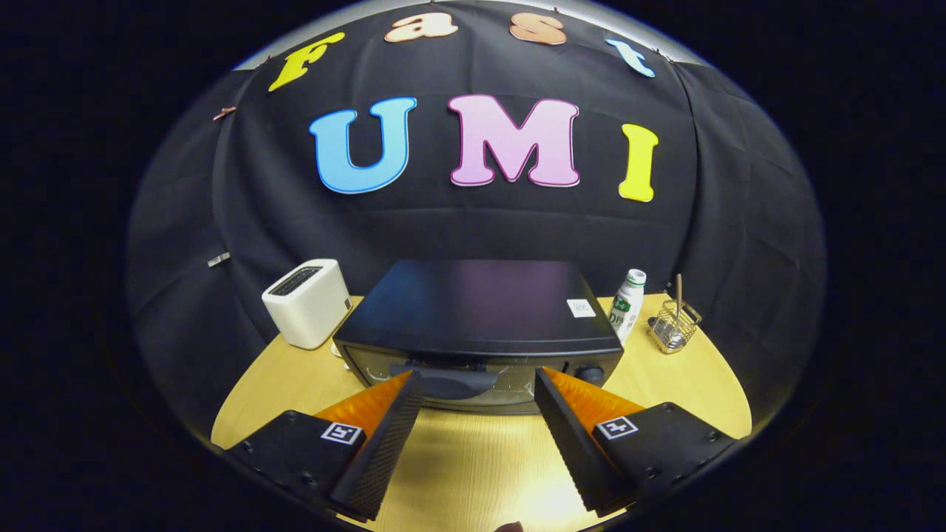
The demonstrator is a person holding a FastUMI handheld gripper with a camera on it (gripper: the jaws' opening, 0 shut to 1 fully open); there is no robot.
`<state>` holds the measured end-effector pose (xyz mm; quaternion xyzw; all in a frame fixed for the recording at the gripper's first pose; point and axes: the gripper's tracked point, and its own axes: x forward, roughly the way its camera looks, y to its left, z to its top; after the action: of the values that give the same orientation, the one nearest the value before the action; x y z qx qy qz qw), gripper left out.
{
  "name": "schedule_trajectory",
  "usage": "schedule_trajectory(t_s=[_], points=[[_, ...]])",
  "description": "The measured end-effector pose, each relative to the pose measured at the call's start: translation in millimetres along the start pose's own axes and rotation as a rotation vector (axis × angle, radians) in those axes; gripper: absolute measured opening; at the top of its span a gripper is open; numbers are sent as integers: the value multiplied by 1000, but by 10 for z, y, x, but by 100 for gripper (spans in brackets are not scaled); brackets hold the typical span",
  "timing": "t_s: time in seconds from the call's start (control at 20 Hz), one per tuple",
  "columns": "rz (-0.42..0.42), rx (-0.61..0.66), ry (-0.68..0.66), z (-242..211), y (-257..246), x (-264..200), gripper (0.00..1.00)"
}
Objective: Open the toaster oven, put the food inside, and close the toaster oven door.
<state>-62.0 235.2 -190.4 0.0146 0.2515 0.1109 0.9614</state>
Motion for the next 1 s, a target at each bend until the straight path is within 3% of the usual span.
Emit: schedule_trajectory(t_s=[0.6, 1.0], points=[[26, 1, -249, 1301, -721, -465, 98], [-9, -22, -370, 1836, -1491, -813, 98]])
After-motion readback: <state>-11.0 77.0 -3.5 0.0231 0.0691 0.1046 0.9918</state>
